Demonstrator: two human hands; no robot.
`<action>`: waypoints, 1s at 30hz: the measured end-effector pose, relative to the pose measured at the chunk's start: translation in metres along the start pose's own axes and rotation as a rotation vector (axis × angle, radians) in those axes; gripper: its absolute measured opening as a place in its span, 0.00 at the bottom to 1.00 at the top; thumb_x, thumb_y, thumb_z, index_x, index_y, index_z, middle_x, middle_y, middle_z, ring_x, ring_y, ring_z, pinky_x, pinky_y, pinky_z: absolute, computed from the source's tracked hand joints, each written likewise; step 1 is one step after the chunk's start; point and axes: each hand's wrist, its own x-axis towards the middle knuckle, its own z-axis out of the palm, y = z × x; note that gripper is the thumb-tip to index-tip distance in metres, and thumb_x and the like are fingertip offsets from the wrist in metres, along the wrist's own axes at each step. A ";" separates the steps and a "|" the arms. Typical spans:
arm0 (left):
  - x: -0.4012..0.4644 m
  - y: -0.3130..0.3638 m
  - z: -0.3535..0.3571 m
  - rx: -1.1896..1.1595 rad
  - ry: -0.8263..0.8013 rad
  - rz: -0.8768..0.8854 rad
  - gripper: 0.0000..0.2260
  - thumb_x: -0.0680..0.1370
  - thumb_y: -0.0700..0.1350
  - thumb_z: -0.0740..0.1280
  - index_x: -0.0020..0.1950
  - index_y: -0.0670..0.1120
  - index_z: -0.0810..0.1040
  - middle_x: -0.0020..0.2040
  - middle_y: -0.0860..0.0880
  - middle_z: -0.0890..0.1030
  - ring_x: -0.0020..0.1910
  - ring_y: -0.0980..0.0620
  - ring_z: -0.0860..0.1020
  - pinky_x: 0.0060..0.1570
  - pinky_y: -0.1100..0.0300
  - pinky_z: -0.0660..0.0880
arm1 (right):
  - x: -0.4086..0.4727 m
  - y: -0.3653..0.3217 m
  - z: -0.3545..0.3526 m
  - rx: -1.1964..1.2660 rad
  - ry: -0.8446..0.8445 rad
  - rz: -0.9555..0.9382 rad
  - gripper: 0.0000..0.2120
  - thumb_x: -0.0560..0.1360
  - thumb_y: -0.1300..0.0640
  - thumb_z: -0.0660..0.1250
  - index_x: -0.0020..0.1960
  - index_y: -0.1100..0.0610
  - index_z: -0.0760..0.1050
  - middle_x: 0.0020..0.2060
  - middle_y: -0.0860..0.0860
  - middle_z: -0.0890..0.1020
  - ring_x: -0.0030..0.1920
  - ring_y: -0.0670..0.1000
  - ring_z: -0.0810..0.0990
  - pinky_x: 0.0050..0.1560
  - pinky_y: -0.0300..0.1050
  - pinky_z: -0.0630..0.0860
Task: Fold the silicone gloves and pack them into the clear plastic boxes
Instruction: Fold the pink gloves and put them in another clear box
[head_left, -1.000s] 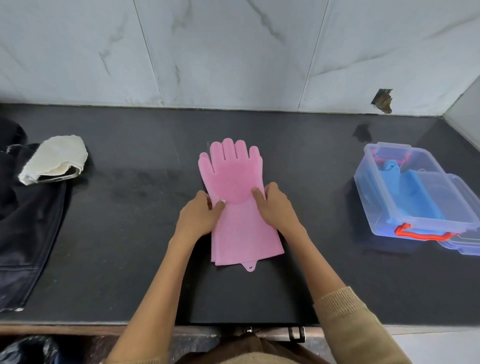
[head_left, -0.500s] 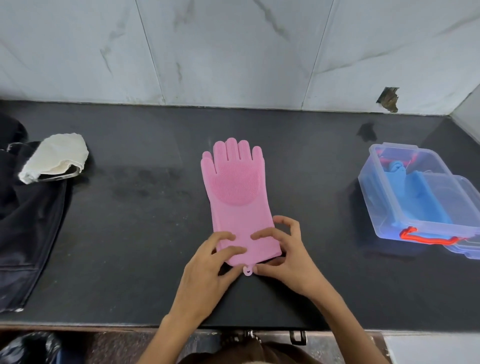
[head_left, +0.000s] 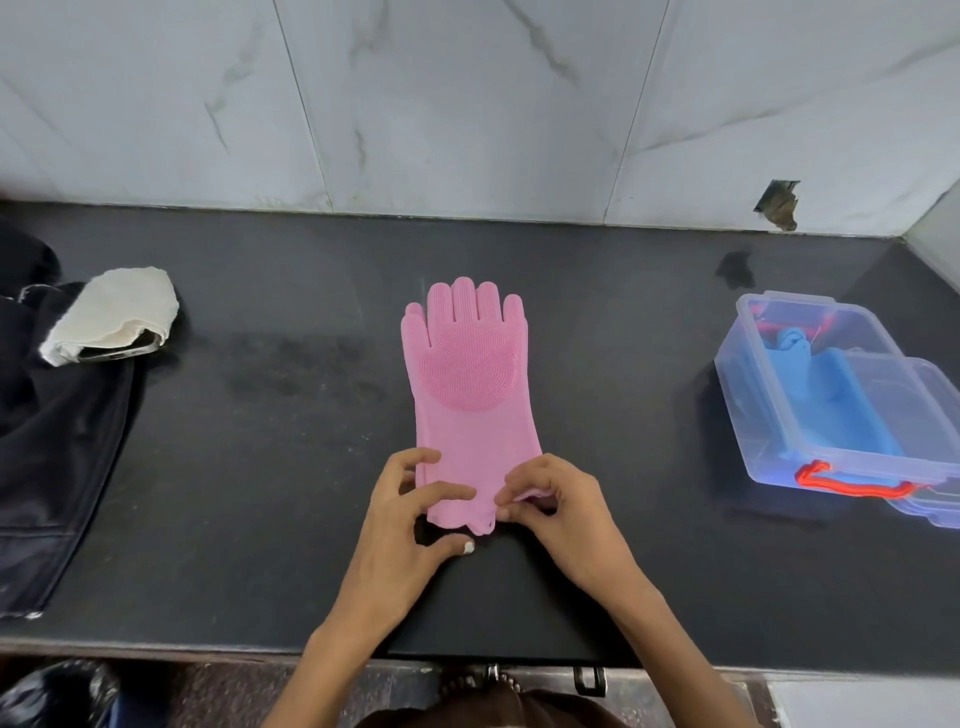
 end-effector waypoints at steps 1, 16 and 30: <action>0.000 0.001 0.002 0.089 0.005 0.031 0.18 0.63 0.46 0.79 0.46 0.64 0.80 0.62 0.65 0.66 0.58 0.65 0.64 0.55 0.68 0.66 | 0.002 -0.001 0.000 -0.006 -0.001 -0.009 0.10 0.69 0.62 0.74 0.38 0.47 0.80 0.41 0.42 0.80 0.44 0.42 0.80 0.47 0.34 0.75; 0.028 -0.001 0.017 0.444 0.263 0.492 0.19 0.81 0.46 0.55 0.38 0.40 0.79 0.31 0.47 0.77 0.27 0.49 0.73 0.25 0.58 0.72 | 0.000 -0.003 -0.007 -0.708 0.119 -0.261 0.08 0.73 0.44 0.68 0.51 0.43 0.77 0.46 0.38 0.78 0.45 0.44 0.72 0.46 0.40 0.69; 0.017 0.000 0.016 0.544 0.157 0.871 0.21 0.79 0.53 0.62 0.28 0.45 0.74 0.27 0.50 0.71 0.25 0.51 0.67 0.26 0.61 0.66 | -0.018 -0.014 -0.013 -0.778 -0.149 -0.384 0.05 0.70 0.55 0.61 0.38 0.50 0.75 0.34 0.42 0.77 0.35 0.46 0.74 0.37 0.37 0.67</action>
